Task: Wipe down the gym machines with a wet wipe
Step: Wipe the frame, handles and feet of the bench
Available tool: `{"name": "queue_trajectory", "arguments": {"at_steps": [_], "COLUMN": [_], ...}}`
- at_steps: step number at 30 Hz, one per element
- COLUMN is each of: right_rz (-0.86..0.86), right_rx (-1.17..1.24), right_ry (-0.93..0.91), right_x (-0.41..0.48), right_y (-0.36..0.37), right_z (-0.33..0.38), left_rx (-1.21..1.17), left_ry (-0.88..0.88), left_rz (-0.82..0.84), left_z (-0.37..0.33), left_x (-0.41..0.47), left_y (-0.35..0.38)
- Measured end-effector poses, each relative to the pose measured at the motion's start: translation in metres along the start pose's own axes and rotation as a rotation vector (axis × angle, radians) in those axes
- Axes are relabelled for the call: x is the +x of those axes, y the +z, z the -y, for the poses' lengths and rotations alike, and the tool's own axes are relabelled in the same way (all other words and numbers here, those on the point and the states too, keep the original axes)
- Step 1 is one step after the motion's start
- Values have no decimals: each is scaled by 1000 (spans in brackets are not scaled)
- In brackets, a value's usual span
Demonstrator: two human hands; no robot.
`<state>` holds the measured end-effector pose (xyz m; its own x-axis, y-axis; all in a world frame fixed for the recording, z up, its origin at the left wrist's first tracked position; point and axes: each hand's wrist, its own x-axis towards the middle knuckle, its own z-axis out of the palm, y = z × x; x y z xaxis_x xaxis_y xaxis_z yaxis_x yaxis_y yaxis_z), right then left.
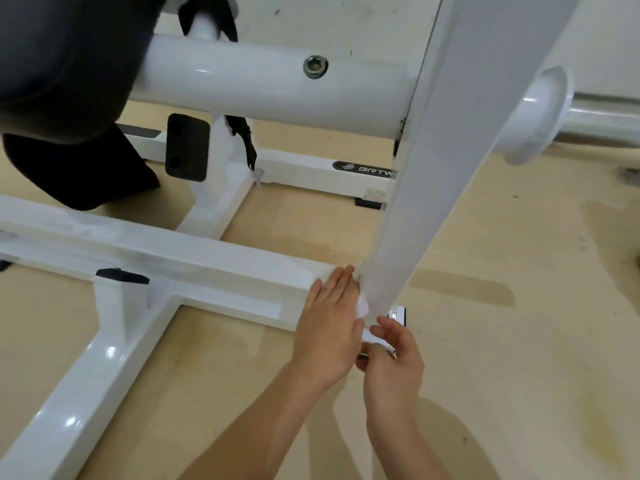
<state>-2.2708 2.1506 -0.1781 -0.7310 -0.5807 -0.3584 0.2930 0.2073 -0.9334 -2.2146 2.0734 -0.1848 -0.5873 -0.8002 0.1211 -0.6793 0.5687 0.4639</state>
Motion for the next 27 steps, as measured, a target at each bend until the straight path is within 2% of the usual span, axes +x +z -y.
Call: {"name": "queue_trajectory", "arguments": {"at_steps": [4,6,9,11,14,16,17,20,24,27], "right_rz": [-4,45,404,584,661,690,726,801,652,538], "right_rx": [55,132,254,203,-64,-130,-150,-94,335,624], "right_ry": [-29,-13,90,107,55,77,104,238,492,597], "right_x": [-5,-9,-8,0,9,12,15,30,54,55], "right_y": [7,5,-10,-22,-33,-39,-42,-57,-71,-73], "right_z": [19,34,64,79,90,92,92,93,85,86], "left_rx": [-838,-951,-751,-464,116,451,545,632,673,665], "left_ry": [-283,-332,-242,-128,5,141,189,229,387,361], "left_rz": [19,-15,-71,-23,145,275,340,381,269,282], "left_z": [-36,-46,-54,-53,-49,-56,-62,-78,-95,-113], "left_x": [-4,-7,-13,-11,-7,-10,-12,-7,5,5], "left_y": [-26,-33,-52,-67,-90,-103,-109,-125,-128,-114]}}
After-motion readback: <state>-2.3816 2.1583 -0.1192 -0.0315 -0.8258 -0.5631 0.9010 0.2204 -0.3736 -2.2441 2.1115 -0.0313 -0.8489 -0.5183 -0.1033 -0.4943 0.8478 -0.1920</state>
